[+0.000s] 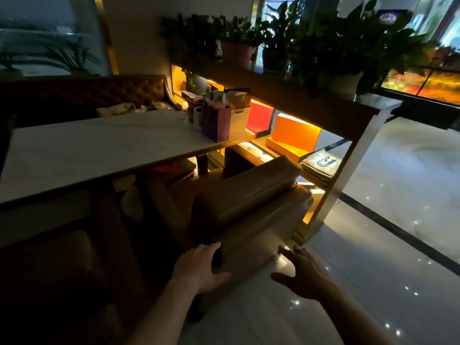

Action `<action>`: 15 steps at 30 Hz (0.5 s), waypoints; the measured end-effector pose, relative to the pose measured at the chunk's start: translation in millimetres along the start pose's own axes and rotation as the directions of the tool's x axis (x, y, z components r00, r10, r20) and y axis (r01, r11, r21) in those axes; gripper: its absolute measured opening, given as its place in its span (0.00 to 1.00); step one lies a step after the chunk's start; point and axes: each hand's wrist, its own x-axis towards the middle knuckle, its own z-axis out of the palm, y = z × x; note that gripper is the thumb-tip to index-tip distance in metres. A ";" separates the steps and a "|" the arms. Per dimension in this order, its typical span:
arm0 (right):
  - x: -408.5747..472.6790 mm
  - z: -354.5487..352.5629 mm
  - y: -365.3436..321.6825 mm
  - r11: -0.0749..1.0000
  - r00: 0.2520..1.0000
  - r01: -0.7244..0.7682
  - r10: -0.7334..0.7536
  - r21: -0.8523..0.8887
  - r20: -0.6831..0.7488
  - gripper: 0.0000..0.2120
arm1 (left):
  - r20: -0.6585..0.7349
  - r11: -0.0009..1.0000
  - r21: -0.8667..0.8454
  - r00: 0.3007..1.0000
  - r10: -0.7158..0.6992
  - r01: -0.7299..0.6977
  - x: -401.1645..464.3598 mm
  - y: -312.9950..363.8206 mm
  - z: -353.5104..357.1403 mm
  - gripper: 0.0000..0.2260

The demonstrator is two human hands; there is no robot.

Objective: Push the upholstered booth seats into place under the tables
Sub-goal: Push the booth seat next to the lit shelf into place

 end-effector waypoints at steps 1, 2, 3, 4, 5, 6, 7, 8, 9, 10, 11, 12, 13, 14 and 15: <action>16.4 -5.7 14.5 1.000 1.000 -0.010 0.011 -0.009 0.009 0.52 | 0.006 1.000 -0.011 1.000 0.007 -0.007 21.9 9.3 4.3 0.42; 32.1 -13.0 28.1 1.000 0.999 -0.024 0.025 -0.017 0.036 0.54 | 0.016 1.000 -0.022 1.000 0.010 -0.010 43.4 18.3 8.5 0.42; 47.3 -20.9 40.6 0.999 0.996 -0.045 0.047 -0.018 0.076 0.52 | 0.028 0.999 -0.035 1.000 0.010 -0.009 63.3 27.2 12.0 0.42; 61.8 -27.5 52.9 0.998 0.991 -0.064 0.065 -0.019 0.115 0.47 | 0.041 0.999 -0.047 0.999 0.008 -0.006 81.7 35.9 15.4 0.42; 75.4 -33.8 64.8 0.997 0.988 -0.071 0.073 -0.019 0.136 0.44 | 0.049 0.998 -0.059 0.999 0.006 -0.003 99.1 44.1 18.2 0.42; 89.6 -39.7 76.8 0.997 0.988 -0.071 0.074 -0.025 0.139 0.42 | 0.056 0.998 -0.066 0.998 0.003 0.000 115.4 51.8 20.4 0.42; 103.3 -45.7 88.0 0.997 0.988 -0.068 0.073 -0.040 0.136 0.42 | 0.062 0.998 -0.070 0.998 0.000 0.004 130.3 59.5 21.8 0.42; 115.6 -51.5 97.9 0.996 0.988 -0.064 0.071 -0.055 0.136 0.41 | 0.069 0.998 -0.069 0.998 -0.004 0.008 143.3 66.5 23.1 0.42; 127.8 -55.5 106.6 0.997 0.988 -0.058 0.066 -0.059 0.141 0.41 | 0.074 0.998 -0.067 0.997 -0.009 0.014 155.0 72.8 24.6 0.42; 140.3 -58.2 114.5 0.997 0.988 -0.049 0.057 -0.056 0.146 0.40 | 0.075 0.998 -0.066 0.997 -0.019 0.024 166.4 77.8 26.9 0.42; 153.5 -59.8 121.8 0.998 0.986 -0.044 0.052 -0.050 0.158 0.40 | 0.078 0.997 -0.067 0.997 -0.030 0.035 177.6 82.3 30.0 0.42; 167.7 -60.4 129.2 0.998 0.984 -0.037 0.045 -0.047 0.174 0.40 | 0.083 0.996 -0.075 0.996 -0.046 0.052 189.1 86.3 33.8 0.42; 183.0 -60.2 136.3 0.999 0.981 -0.032 0.040 -0.044 0.190 0.40 | 0.086 0.994 -0.086 0.994 -0.063 0.070 200.6 89.7 38.0 0.42; 199.6 -58.6 143.7 0.999 0.978 -0.020 0.029 -0.046 0.207 0.41 | 0.087 0.991 -0.097 0.993 -0.083 0.092 211.5 92.4 43.0 0.43; 216.5 -56.6 150.1 0.999 0.975 0.002 0.009 -0.049 0.222 0.41 | 0.085 0.987 -0.109 0.991 -0.106 0.115 221.9 95.2 48.0 0.43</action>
